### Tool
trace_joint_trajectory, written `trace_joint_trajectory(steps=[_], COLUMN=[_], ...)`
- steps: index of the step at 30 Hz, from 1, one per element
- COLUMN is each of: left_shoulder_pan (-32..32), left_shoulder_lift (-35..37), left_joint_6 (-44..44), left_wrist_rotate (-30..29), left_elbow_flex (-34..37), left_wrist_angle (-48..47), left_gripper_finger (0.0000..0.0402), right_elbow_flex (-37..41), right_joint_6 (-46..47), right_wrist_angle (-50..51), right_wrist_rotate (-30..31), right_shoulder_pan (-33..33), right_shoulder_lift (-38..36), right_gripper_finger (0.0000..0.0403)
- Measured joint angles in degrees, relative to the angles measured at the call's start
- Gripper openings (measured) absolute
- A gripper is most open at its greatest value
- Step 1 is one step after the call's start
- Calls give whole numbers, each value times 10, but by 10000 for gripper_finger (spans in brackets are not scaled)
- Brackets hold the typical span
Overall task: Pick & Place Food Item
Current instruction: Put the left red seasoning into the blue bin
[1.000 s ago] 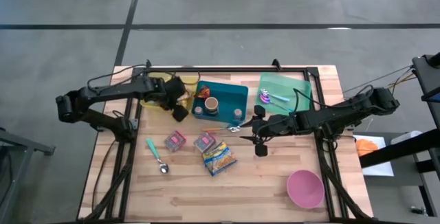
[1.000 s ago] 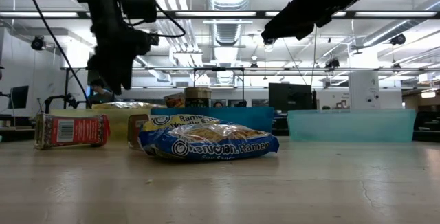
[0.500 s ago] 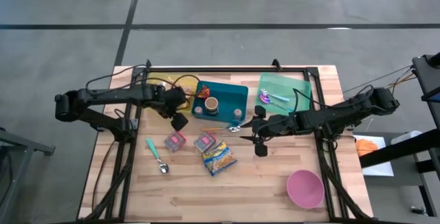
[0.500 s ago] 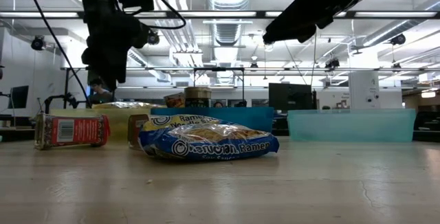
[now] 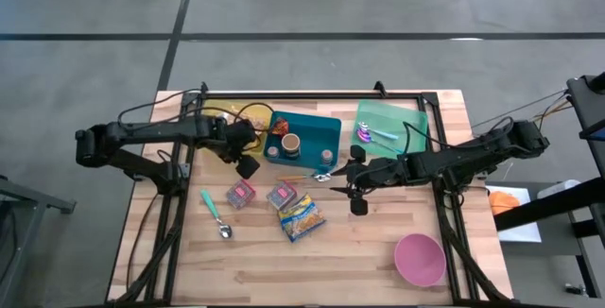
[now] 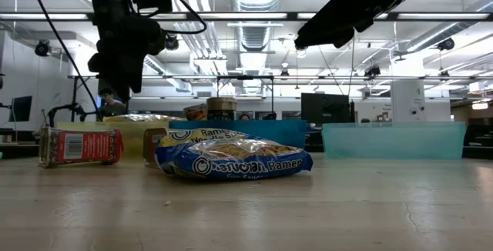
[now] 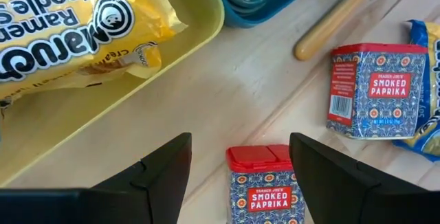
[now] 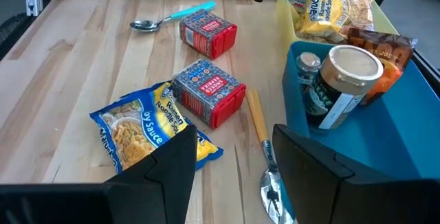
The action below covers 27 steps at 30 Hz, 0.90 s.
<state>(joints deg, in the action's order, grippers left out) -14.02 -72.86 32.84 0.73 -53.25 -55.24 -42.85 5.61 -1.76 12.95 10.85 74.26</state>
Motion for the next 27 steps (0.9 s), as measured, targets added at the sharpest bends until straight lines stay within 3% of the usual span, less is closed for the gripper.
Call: trace_joint_trajectory(steps=[7,10,12,15,20,27], left_shoulder_pan=[0,0,1,2,1,1], left_shoulder_lift=[0,0,0,0,0,0], left_joint_6=[4,-9,-59,-62,-14,12], left_wrist_rotate=[4,8,55,130,135,136], left_elbow_flex=[0,0,0,1,1,1], left_wrist_angle=[-1,-1,0,21,18,19], left_gripper_finger=[258,281,305,337,368,374], right_elbow_flex=[0,0,0,0,0,0], right_joint_6=[0,0,0,0,0,9], right_wrist_angle=[2,3,3,3,3,9], right_wrist_rotate=[-2,-2,-2,-1,-1,-1], right_shoulder_pan=[0,0,0,0,0,0], right_shoulder_lift=[0,0,0,0,0,0], right_gripper_finger=[189,189,190,190,190,190])
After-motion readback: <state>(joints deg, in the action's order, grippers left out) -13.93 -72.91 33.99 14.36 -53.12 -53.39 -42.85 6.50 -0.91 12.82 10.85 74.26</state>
